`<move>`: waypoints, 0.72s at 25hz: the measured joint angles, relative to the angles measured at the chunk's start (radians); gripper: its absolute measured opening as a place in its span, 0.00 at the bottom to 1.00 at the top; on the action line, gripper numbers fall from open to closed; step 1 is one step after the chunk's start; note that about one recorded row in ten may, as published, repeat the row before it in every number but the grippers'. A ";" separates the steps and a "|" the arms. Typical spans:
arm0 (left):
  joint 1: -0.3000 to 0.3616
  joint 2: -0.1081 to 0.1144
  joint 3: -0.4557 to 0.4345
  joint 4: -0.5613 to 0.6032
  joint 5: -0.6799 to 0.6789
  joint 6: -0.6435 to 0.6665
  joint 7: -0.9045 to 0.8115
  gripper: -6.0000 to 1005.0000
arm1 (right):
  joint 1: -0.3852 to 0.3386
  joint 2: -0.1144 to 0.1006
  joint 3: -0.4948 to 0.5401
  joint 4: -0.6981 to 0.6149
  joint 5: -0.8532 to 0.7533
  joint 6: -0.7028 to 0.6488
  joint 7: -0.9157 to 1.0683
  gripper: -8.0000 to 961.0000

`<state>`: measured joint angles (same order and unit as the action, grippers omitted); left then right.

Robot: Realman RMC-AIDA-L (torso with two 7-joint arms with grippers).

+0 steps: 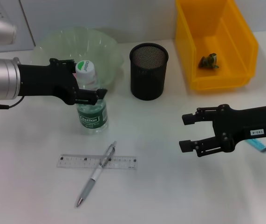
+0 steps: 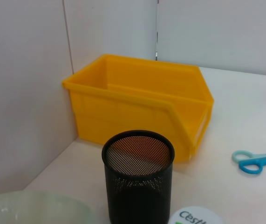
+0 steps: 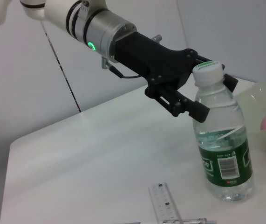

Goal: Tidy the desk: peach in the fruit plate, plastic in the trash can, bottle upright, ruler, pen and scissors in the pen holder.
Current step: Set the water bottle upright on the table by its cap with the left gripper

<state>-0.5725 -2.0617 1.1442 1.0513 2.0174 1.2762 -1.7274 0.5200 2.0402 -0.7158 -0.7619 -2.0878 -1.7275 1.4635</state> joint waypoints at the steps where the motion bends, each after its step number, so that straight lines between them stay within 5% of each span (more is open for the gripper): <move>1: 0.005 0.000 0.000 0.007 0.002 0.005 -0.001 0.82 | -0.001 0.000 0.004 -0.002 0.003 0.000 0.000 0.88; 18: 0.144 0.000 -0.113 0.145 -0.012 0.054 0.007 0.83 | 0.006 0.013 0.028 -0.042 0.006 0.016 0.017 0.88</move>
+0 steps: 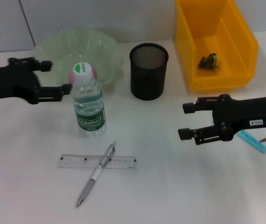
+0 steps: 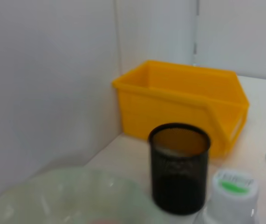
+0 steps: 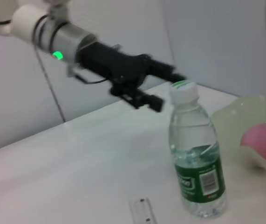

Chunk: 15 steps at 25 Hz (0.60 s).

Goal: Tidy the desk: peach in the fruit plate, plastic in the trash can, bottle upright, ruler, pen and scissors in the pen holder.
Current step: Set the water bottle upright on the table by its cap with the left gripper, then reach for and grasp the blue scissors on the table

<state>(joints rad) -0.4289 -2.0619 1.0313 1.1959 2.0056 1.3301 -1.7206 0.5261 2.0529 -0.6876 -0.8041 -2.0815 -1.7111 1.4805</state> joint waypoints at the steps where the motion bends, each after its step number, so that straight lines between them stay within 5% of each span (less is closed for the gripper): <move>1: 0.017 -0.001 -0.007 0.015 -0.002 0.004 0.000 0.83 | 0.000 0.001 0.007 -0.006 0.000 0.004 0.010 0.88; 9: 0.292 -0.003 -0.012 0.157 -0.252 0.093 0.108 0.83 | 0.007 0.002 0.018 -0.093 -0.002 0.067 0.212 0.88; 15: 0.362 -0.006 -0.005 0.120 -0.371 0.227 0.251 0.83 | 0.033 -0.012 -0.032 -0.282 -0.105 0.085 0.569 0.88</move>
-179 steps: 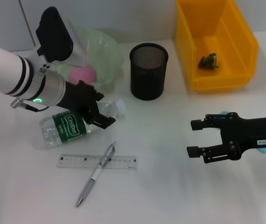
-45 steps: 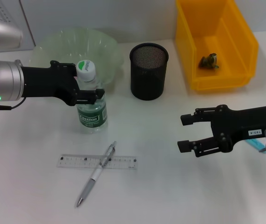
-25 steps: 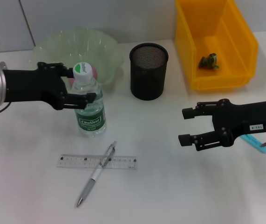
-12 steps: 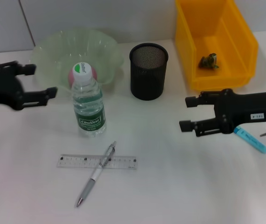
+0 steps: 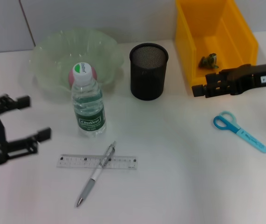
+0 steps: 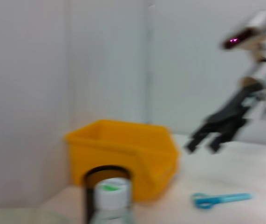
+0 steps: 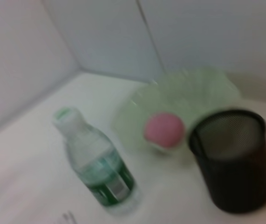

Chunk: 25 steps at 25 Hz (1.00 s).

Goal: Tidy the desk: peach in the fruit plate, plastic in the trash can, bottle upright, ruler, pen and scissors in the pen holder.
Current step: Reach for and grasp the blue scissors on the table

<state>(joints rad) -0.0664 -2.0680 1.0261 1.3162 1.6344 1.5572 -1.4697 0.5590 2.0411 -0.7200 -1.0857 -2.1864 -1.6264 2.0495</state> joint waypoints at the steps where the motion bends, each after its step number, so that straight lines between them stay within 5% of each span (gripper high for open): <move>1: 0.000 -0.001 0.018 -0.035 -0.019 0.027 0.034 0.83 | 0.003 0.001 -0.022 -0.045 -0.036 -0.003 0.055 0.88; 8: -0.039 -0.001 0.087 -0.227 -0.034 0.049 0.172 0.83 | 0.107 -0.001 -0.169 -0.340 -0.316 -0.186 0.404 0.88; 12: -0.037 -0.004 0.094 -0.338 -0.047 0.053 0.289 0.83 | 0.155 -0.008 -0.198 -0.389 -0.378 -0.262 0.446 0.88; 17: -0.026 -0.003 0.097 -0.355 -0.062 0.081 0.312 0.83 | 0.247 -0.012 -0.280 -0.363 -0.520 -0.350 0.493 0.88; 25: -0.054 -0.005 0.128 -0.365 -0.064 0.082 0.342 0.83 | 0.286 0.028 -0.344 -0.223 -0.662 -0.304 0.507 0.88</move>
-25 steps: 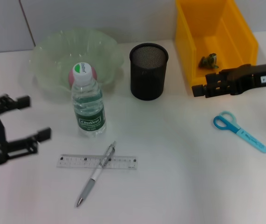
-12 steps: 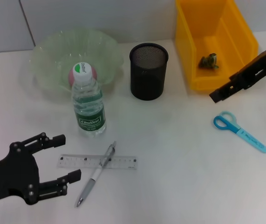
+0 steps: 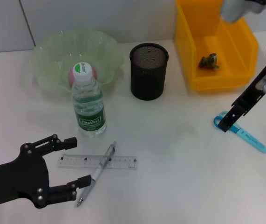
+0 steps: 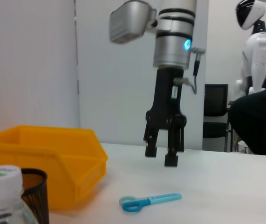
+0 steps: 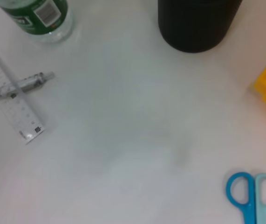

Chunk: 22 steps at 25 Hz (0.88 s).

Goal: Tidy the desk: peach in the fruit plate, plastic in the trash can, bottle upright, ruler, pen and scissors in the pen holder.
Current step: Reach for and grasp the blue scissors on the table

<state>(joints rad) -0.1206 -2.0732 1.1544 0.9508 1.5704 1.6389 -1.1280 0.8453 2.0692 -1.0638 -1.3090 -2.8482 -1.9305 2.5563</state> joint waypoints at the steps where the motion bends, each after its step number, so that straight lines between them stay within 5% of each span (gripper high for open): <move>1: -0.004 0.000 0.001 -0.004 -0.002 -0.001 0.001 0.83 | -0.002 0.003 -0.001 0.004 -0.002 0.008 0.000 0.88; 16: -0.047 0.002 0.002 -0.074 -0.008 -0.008 0.027 0.83 | -0.019 0.005 -0.006 0.092 -0.068 0.126 0.011 0.88; 22: -0.100 0.002 0.064 -0.088 -0.001 -0.032 0.020 0.83 | -0.105 0.004 0.004 -0.007 -0.069 0.091 0.015 0.88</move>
<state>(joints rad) -0.2203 -2.0715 1.2186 0.8627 1.5691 1.6068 -1.1080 0.7398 2.0736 -1.0603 -1.3158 -2.9172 -1.8394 2.5711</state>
